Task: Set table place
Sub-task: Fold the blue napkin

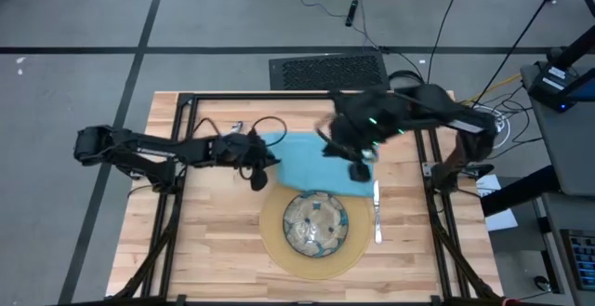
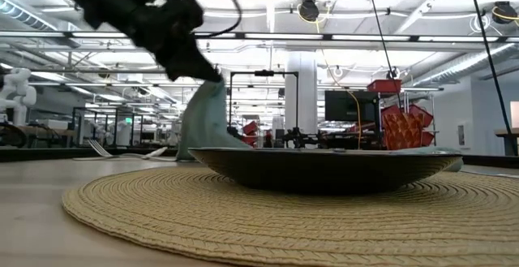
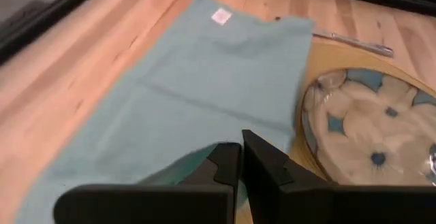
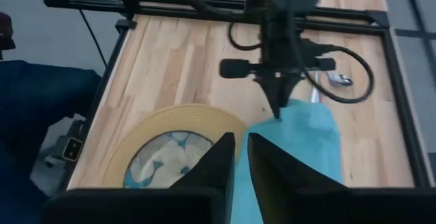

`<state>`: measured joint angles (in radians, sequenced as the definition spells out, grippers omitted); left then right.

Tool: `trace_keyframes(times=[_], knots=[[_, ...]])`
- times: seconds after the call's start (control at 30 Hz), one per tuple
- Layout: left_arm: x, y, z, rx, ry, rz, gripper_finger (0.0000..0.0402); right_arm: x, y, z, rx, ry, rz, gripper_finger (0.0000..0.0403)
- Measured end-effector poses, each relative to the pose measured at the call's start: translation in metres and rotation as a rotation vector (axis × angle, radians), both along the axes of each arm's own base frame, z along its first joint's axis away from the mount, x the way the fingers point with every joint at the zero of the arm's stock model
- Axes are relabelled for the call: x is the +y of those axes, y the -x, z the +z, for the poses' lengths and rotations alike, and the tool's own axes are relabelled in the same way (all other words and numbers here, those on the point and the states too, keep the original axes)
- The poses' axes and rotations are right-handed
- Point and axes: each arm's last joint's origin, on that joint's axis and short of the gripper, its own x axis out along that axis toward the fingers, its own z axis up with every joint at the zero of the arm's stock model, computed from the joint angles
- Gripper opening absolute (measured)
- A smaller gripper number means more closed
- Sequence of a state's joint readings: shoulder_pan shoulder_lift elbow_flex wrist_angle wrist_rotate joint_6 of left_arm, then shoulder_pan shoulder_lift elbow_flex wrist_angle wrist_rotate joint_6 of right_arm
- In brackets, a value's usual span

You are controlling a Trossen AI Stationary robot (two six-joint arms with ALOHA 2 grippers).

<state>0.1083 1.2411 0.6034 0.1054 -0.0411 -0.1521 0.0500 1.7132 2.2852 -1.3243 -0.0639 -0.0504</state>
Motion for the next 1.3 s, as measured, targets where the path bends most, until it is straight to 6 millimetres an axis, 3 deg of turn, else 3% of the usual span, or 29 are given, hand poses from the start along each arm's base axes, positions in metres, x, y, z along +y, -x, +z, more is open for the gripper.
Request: trace_keyframes(times=[0.13, 0.43, 0.67, 1.03, 1.3], knots=[[0.011, -0.026, 0.011, 0.012, -0.018, -0.067, 0.0, 0.028, 0.022, 0.009, -0.012, 0.041, -0.021, 0.0032], [0.026, -0.111, -0.001, 0.137, -0.035, -0.236, 0.0, 0.066, 0.057, 0.013, 0.012, 0.088, -0.131, 0.0031], [0.029, -0.165, 0.014, 0.123, -0.082, -0.327, 0.0, 0.096, 0.079, 0.01, 0.015, 0.125, -0.188, 0.0031], [0.013, -0.219, 0.012, 0.148, -0.09, -0.458, 0.0, 0.127, 0.112, 0.017, -0.11, 0.118, -0.239, 0.0031], [0.005, -0.247, -0.003, 0.147, -0.08, -0.503, 0.0, 0.137, 0.118, 0.014, -0.128, 0.112, -0.246, 0.0031]])
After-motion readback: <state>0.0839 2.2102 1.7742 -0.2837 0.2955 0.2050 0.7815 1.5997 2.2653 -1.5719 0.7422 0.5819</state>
